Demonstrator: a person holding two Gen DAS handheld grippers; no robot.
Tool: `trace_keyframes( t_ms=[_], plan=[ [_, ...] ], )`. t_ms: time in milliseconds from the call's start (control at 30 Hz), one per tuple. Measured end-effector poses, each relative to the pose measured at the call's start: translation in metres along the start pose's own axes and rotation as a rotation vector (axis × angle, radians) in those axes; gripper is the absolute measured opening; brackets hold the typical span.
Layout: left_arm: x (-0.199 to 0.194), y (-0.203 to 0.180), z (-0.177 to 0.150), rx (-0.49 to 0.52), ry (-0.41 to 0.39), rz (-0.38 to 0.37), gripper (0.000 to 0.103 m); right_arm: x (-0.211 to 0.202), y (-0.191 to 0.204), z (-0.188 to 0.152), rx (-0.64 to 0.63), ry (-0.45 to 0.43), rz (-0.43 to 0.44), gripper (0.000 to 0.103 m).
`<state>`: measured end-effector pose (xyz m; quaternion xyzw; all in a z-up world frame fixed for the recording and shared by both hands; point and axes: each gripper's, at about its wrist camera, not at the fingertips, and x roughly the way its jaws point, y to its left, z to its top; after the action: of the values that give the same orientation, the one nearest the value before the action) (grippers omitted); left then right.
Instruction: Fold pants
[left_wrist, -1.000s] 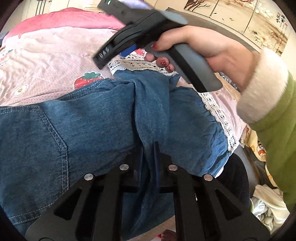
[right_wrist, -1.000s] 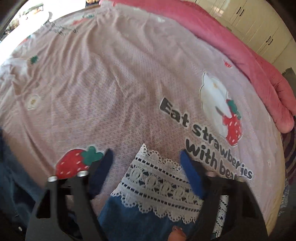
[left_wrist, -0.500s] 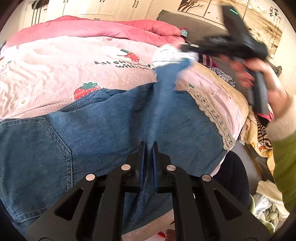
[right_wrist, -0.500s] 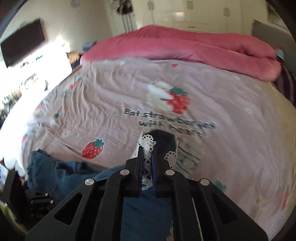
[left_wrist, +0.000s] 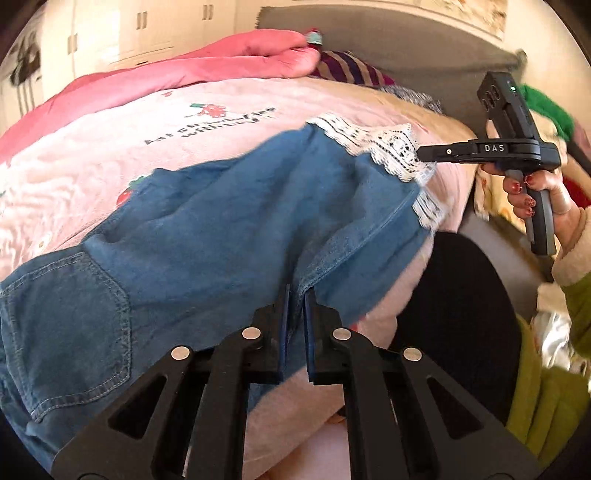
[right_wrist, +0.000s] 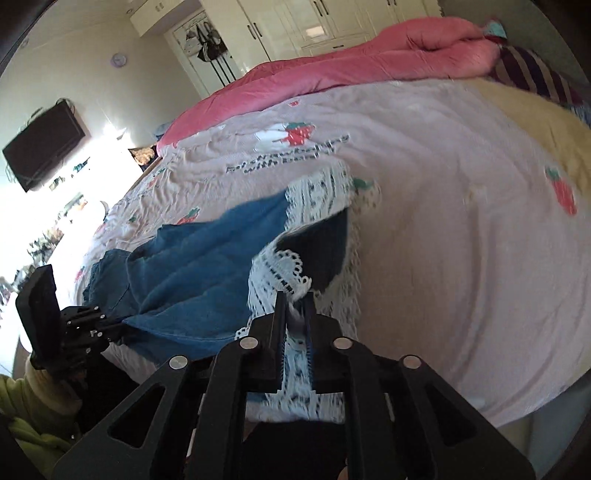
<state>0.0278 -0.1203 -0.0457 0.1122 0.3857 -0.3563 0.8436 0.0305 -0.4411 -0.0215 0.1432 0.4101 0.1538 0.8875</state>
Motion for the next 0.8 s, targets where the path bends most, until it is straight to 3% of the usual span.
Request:
trace_keyframes(
  t_ms=[200, 267, 333, 400, 800],
  plan=[
    [0.01, -0.013, -0.001, 0.049, 0.033, 0.025, 0.002, -0.003, 0.0, -0.019, 0.0, -0.006, 0.024, 0.027],
    [0.013, -0.013, -0.001, 0.05, 0.036, 0.034, 0.002, -0.003, -0.001, -0.021, -0.003, 0.005, 0.015, 0.026],
    [0.013, -0.013, 0.0, 0.054, 0.04, 0.043, 0.002, -0.005, -0.001, -0.023, -0.007, 0.014, 0.005, 0.012],
    [0.011, -0.011, 0.0, 0.061, 0.043, 0.052, 0.0, -0.012, -0.004, -0.026, 0.0, 0.015, 0.028, 0.01],
    [0.014, 0.0, -0.022, 0.06, 0.092, 0.035, 0.0, -0.007, -0.019, -0.058, 0.006, 0.086, 0.03, 0.01]
  ],
)
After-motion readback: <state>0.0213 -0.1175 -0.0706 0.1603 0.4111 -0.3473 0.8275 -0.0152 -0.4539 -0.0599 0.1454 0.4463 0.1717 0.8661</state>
